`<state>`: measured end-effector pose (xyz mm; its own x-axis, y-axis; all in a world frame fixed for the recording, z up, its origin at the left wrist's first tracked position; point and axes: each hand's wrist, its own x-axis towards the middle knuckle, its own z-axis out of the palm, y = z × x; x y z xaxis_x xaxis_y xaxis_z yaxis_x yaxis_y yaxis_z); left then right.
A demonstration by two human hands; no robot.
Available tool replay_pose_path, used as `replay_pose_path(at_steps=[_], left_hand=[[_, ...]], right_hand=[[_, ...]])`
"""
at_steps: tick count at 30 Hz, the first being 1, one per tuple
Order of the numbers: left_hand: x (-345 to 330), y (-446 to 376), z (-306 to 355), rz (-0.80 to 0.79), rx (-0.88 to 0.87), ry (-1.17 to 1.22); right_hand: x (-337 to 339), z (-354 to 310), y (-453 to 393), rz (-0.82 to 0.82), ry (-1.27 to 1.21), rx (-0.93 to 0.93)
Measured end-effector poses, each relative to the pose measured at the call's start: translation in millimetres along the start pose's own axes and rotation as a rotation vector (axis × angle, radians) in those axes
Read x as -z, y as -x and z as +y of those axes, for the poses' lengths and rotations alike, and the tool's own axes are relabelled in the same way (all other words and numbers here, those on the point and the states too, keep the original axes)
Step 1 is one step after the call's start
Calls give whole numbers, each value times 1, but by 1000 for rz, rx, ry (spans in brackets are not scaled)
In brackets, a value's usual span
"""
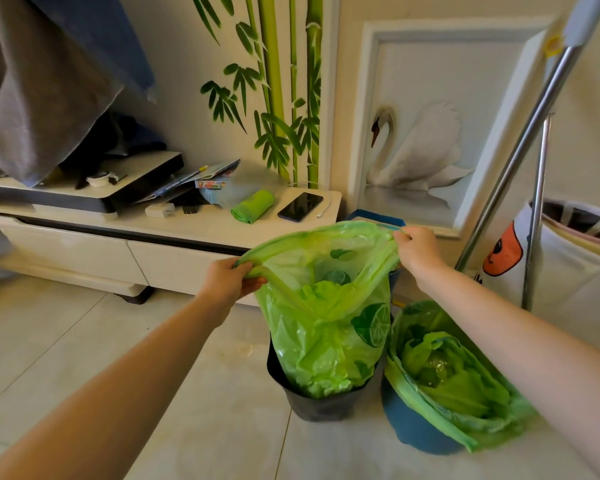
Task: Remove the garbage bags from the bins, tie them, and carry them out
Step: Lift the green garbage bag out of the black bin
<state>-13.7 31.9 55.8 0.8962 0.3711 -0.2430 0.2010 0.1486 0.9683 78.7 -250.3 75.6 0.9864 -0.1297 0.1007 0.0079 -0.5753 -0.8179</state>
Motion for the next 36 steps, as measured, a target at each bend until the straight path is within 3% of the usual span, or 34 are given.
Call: replay_pose_path(at_steps=[15, 27, 31, 36], left_hand=[[-13, 73, 90, 29, -320, 17], [-22, 172, 124, 20, -406, 21], [-27, 201, 124, 5, -371, 16], [-31, 227, 105, -28, -284, -28]], right_hand=[[72, -84, 49, 137, -170, 311], [132, -108, 116, 180, -280, 410], [149, -106, 143, 125, -325, 445], [157, -90, 185, -61, -375, 467]])
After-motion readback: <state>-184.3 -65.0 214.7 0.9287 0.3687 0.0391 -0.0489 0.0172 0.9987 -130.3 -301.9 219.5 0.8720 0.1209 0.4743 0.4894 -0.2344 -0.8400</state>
